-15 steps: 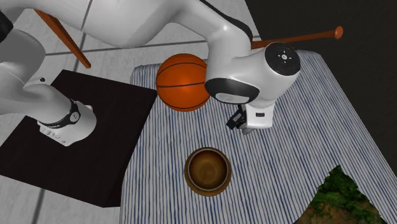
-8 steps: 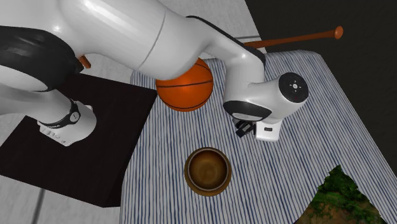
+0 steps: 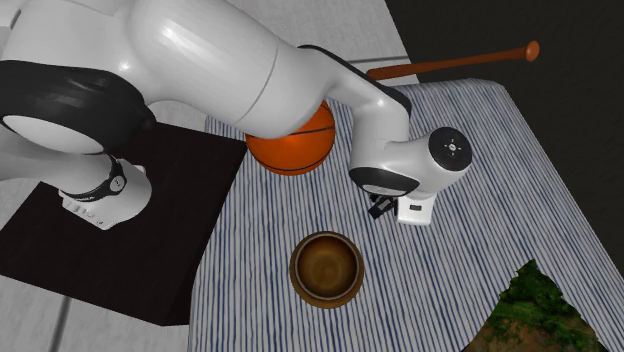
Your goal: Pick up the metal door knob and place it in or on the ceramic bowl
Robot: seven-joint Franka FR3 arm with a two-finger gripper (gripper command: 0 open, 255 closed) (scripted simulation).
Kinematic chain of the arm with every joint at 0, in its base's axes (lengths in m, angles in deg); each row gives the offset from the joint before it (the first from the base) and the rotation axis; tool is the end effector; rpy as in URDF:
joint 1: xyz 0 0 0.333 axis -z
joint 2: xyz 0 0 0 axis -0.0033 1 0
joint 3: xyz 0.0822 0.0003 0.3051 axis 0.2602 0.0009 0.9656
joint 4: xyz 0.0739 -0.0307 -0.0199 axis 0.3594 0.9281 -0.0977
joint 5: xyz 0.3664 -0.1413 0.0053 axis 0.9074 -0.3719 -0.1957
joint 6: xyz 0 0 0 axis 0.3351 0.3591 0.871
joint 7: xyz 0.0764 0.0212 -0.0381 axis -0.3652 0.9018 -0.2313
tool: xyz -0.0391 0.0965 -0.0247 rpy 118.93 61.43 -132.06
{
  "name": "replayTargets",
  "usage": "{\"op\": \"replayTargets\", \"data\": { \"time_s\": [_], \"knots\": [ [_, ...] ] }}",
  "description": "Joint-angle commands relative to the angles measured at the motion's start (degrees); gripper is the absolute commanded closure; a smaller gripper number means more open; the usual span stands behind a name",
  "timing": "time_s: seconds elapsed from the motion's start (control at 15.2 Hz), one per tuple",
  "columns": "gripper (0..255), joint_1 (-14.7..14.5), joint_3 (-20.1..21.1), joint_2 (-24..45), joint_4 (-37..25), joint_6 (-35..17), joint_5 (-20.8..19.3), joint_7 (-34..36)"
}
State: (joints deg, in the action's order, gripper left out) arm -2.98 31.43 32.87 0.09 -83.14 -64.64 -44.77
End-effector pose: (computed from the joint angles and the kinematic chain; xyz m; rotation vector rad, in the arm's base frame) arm 0.6930 0.1374 0.1662 -2.8351 0.9595 0.1232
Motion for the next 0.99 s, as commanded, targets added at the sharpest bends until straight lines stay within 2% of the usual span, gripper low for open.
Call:
{"op": "replayTargets", "data": {
  "time_s": [0.0,0.33,0.4,0.92],
  "knots": [
    [0,0.0,0.0,0.1,-0.1,-0.1,0.0,0.0],
    [0,0.0,0.0,0.1,-0.1,-0.1,0.0,0.0],
    [255,0.0,0.0,0.1,-0.1,-0.1,0.0,0.0],
    [255,0.0,0.0,0.2,-0.1,0.0,0.0,0.0]
  ]
}}
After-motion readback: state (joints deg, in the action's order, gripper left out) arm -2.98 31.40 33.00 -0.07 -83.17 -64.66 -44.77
